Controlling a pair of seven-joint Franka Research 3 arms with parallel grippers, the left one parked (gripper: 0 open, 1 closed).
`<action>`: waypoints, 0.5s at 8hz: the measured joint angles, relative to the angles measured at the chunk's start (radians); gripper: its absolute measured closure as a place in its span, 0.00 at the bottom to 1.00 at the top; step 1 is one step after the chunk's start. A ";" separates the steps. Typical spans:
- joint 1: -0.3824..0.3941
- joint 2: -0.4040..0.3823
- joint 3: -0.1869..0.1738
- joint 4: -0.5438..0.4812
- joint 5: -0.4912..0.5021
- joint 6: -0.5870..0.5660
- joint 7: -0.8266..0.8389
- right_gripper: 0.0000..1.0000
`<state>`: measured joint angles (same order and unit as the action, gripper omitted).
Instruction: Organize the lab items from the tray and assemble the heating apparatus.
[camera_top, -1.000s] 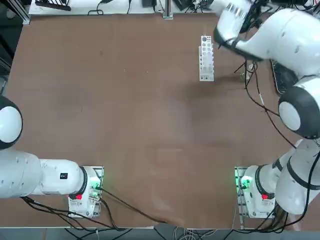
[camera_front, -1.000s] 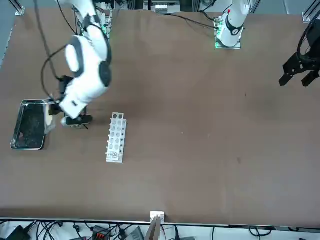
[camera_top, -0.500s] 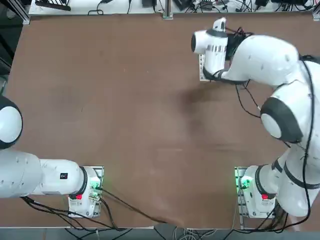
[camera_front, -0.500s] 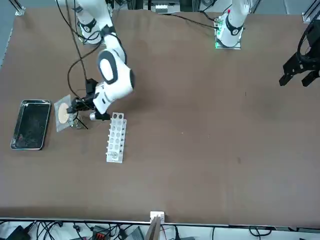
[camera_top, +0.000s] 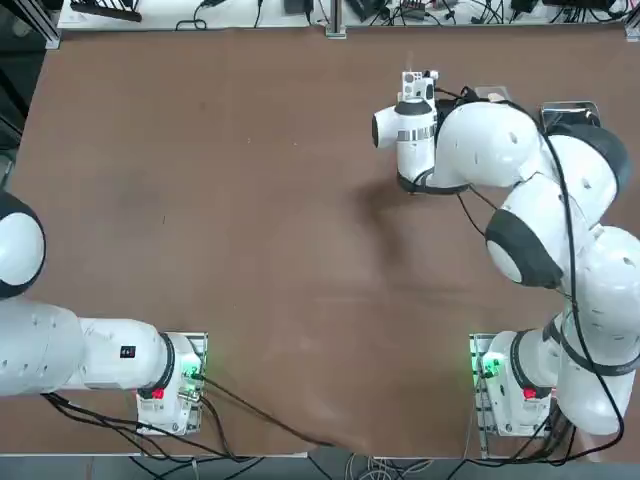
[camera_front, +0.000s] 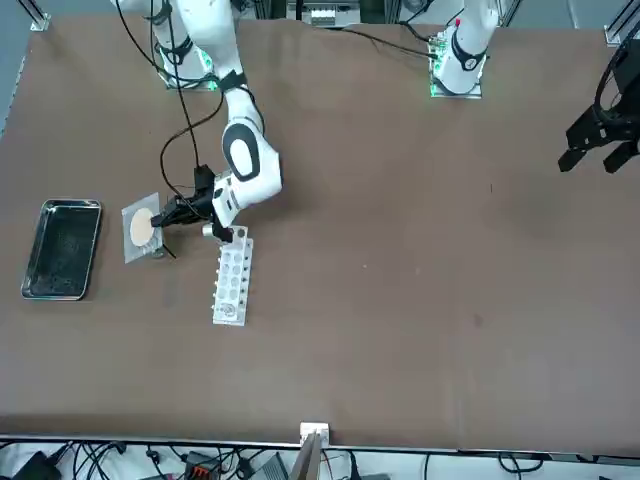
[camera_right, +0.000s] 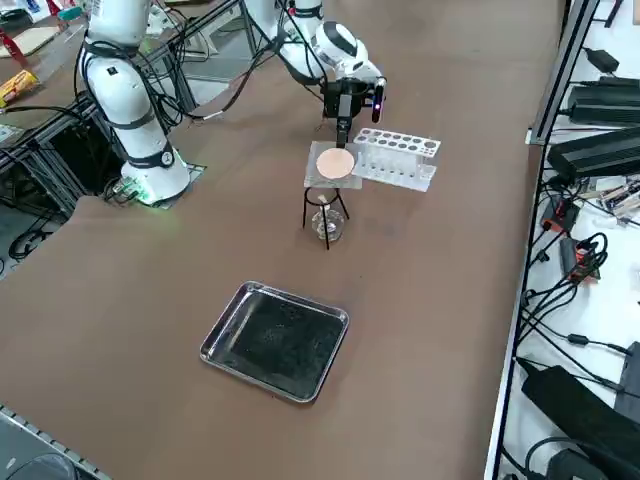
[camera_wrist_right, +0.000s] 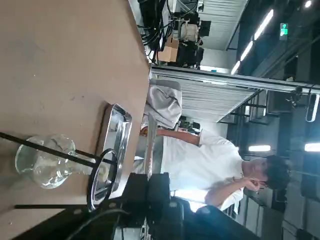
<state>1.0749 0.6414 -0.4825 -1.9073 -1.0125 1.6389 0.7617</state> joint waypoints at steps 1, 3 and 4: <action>0.001 0.006 -0.001 0.000 -0.007 -0.001 0.008 0.96; 0.001 0.009 -0.004 0.000 -0.009 -0.002 0.016 0.96; 0.001 0.010 -0.004 0.000 -0.010 -0.002 0.020 0.95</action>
<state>1.0758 0.6510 -0.4866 -1.9072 -1.0221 1.6369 0.7814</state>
